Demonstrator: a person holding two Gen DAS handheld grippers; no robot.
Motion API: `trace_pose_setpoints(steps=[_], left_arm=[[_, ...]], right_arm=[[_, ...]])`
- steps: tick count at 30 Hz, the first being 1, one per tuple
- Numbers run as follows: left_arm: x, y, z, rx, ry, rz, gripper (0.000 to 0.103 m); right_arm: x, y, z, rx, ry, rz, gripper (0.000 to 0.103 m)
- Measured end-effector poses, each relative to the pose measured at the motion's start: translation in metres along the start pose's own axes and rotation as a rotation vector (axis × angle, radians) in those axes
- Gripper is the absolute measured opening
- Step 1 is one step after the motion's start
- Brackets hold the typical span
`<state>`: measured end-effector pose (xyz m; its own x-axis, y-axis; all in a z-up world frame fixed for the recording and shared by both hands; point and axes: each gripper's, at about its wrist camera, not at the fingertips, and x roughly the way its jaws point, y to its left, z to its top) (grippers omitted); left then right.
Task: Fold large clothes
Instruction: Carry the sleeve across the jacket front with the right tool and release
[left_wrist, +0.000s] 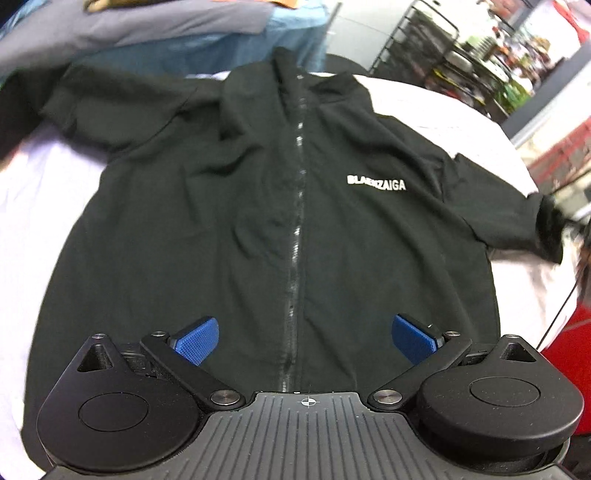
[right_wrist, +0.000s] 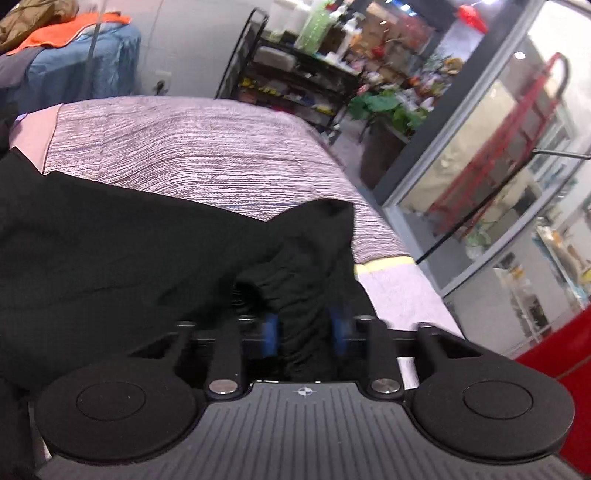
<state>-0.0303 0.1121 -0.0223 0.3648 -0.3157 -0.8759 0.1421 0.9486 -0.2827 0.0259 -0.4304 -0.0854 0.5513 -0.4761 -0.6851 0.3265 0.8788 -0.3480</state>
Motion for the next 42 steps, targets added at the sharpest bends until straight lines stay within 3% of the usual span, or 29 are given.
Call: trace_pose_setpoints(steps=[5,10,15,19,25,29,34,42], left_arm=[[0.003,-0.012,0.001,0.068,-0.01,0.043,0.103],[0.008,-0.017,0.004,0.061,-0.005,0.048,0.103],[0.009,-0.016,0.009,0.044,-0.018,0.04,0.103],[0.016,-0.018,0.01,0.06,-0.002,0.052,0.103],[0.021,-0.031,0.008,0.113,0.02,0.042,0.103],[0.024,-0.038,0.008,0.152,0.028,0.022,0.103],[0.027,-0.042,0.009,0.2,0.057,0.02,0.103],[0.013,-0.026,0.016,0.226,0.024,0.025,0.103]], right_arm=[[-0.005,-0.074,0.04,0.25,-0.052,-0.077,0.008],[0.0,-0.144,0.073,0.296,-0.075,-0.189,0.007],[0.005,-0.173,0.072,0.305,-0.06,-0.28,0.007],[0.032,-0.17,0.053,0.339,0.055,-0.308,0.007],[0.016,-0.135,0.032,0.331,-0.014,-0.227,0.008],[-0.012,-0.132,0.033,0.443,-0.065,-0.114,0.008],[-0.056,-0.112,0.043,0.593,-0.105,0.095,0.008],[-0.118,-0.01,0.051,0.631,-0.111,0.448,0.008]])
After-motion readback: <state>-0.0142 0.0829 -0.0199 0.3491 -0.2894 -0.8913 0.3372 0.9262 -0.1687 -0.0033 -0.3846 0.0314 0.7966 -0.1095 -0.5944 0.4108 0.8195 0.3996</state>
